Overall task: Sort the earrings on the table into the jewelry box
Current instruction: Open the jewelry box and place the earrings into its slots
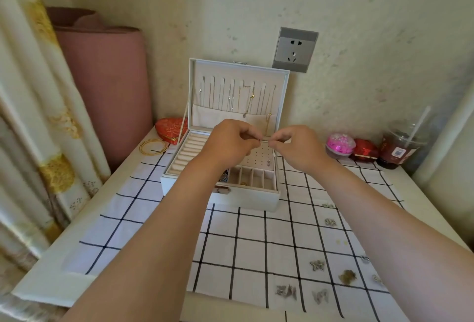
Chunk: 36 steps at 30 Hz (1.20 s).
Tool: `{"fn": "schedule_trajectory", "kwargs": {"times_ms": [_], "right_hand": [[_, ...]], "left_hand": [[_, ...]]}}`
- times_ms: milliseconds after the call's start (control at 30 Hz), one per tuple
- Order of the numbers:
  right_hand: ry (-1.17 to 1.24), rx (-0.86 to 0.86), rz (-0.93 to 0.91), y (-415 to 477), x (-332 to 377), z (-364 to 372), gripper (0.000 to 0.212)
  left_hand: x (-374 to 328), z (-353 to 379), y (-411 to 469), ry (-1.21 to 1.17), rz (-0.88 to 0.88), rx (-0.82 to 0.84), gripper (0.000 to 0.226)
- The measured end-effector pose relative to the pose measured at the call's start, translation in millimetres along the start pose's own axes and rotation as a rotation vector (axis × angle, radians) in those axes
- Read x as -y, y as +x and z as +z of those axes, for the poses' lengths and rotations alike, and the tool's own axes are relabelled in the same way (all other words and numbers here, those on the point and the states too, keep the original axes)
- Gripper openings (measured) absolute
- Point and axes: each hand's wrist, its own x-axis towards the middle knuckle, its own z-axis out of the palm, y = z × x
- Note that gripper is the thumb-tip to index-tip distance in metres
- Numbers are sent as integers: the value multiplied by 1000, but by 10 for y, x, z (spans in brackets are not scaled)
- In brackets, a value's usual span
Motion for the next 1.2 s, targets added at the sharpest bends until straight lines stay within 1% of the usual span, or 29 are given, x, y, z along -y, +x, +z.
{"fn": "schedule_trajectory", "kwargs": {"times_ms": [100, 200, 367, 533, 633, 700, 767, 967, 1200], "right_hand": [[-118, 36, -18, 21, -85, 82, 10], [-176, 43, -56, 31, -97, 87, 11], [-270, 72, -140, 31, -101, 50, 11], [-251, 120, -138, 51, -85, 13, 12], [-213, 104, -84, 50, -64, 0, 9], [-230, 80, -67, 45, -47, 10, 10], [-276, 64, -75, 42, -33, 29, 11], [-329, 116, -134, 29, -2, 3, 11], [-373, 39, -139, 2, -4, 62, 12]], "left_hand": [[38, 5, 32, -14, -18, -27, 12], [85, 8, 46, -38, -45, -48, 10], [103, 8, 70, -48, -11, -35, 7], [95, 42, 74, -65, -21, -29, 8], [86, 64, 74, -66, -30, -8, 13], [77, 73, 72, -67, -41, 1, 15], [73, 79, 70, -76, -49, 1, 16], [68, 93, 55, -101, -53, -5, 14], [36, 136, 51, -133, -55, -24, 13]]}}
